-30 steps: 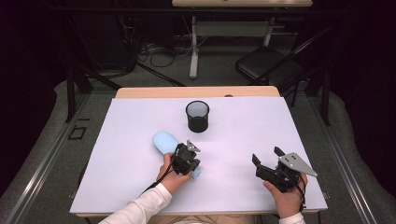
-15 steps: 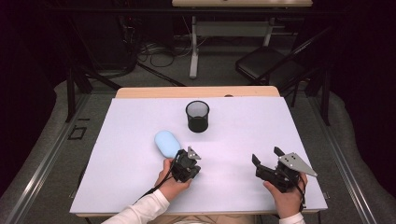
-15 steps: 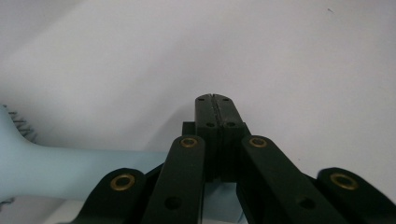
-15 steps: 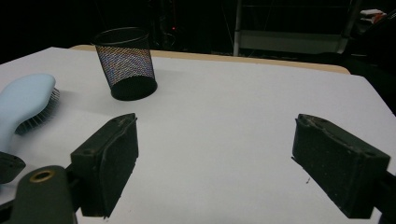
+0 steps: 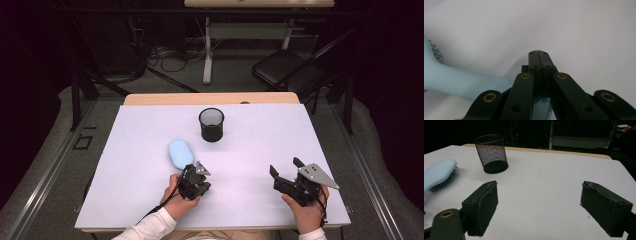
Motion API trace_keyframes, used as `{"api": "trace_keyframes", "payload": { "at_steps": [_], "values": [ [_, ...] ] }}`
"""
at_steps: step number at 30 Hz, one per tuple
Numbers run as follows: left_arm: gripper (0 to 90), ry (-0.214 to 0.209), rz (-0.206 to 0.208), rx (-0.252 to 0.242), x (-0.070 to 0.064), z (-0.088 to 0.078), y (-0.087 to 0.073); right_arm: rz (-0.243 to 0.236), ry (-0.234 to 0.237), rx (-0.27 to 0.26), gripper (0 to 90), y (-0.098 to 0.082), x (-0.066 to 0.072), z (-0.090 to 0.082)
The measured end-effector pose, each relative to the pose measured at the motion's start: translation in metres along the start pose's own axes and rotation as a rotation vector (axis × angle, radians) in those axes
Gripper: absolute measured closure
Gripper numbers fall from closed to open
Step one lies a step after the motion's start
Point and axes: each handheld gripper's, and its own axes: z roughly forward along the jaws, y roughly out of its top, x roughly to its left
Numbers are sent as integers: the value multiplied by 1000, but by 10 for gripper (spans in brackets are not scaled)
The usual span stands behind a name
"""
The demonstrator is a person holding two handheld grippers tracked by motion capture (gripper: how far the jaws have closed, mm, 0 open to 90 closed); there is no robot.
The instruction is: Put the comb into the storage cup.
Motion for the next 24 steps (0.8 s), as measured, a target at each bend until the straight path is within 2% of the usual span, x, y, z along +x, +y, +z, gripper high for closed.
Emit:
{"api": "trace_keyframes", "payload": {
  "at_steps": [24],
  "values": [
    [900,30,-34,3,8,-23,-33,2,0,0,142,0,0,0]
  ]
}}
